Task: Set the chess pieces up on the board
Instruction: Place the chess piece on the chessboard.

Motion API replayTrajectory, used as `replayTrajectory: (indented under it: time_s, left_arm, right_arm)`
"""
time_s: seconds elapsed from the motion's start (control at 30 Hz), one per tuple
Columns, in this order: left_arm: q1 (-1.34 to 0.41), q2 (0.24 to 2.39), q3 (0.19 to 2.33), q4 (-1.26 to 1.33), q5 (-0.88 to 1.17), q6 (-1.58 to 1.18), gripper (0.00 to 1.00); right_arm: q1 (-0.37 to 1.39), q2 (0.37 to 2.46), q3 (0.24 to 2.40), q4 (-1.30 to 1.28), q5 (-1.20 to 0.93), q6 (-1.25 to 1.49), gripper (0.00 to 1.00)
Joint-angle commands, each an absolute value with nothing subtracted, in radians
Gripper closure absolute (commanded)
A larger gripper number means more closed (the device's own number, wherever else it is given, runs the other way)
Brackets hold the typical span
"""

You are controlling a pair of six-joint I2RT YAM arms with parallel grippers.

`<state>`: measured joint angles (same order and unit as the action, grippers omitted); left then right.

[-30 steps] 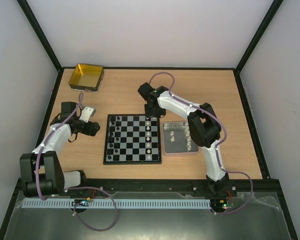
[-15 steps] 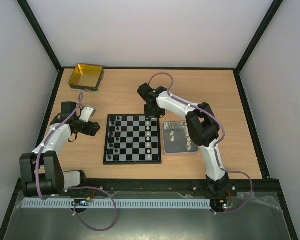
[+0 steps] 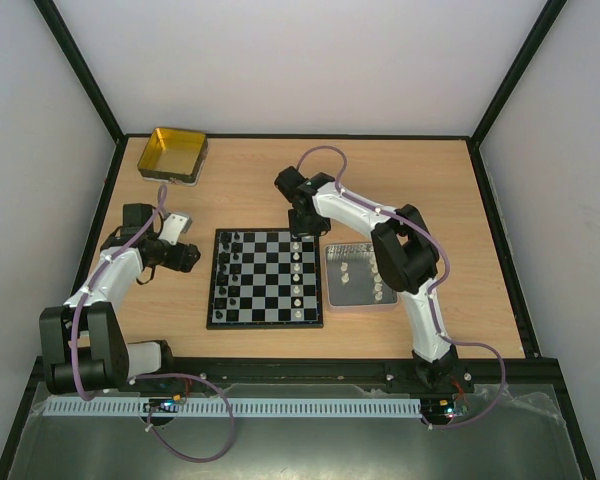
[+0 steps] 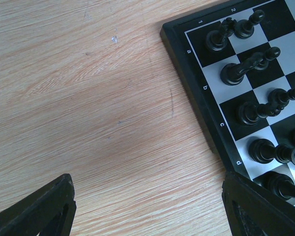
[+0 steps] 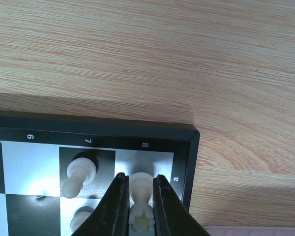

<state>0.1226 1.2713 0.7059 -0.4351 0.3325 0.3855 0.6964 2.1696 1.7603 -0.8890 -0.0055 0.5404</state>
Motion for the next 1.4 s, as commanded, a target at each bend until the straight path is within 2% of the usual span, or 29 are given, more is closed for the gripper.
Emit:
replayTrajectory:
  time_s: [0.0,0.2,0.83,1.0,1.37]
  left_arm:
    - [0.118,1.278,0.712,-0.441,0.342,0.390,0.18]
    - [0.118,1.279,0.713,-0.439,0.341,0.390,0.18]
    - [0.118,1.272,0.709,-0.439,0.337,0.390,0.18]
    - [0.118,1.269,0.710,-0.439,0.337,0.390,0.18]
    - [0.118,1.271,0.708,-0.441,0.338,0.393,0.18]
  right_arm:
    - [0.704,2.192,1.786,-0.923,0.005,0.532,0.89]
    - [0.704,2.197,1.787,-0.922,0.000,0.530,0.86]
    - [0.704,2.198,1.805,-0.925,0.010,0.533,0.85]
    - [0.704,2.195,1.804,-0.925,0.008,0.532,0.80]
    - [0.703,2.164,1.815,-0.938,0.051,0.543,0.79]
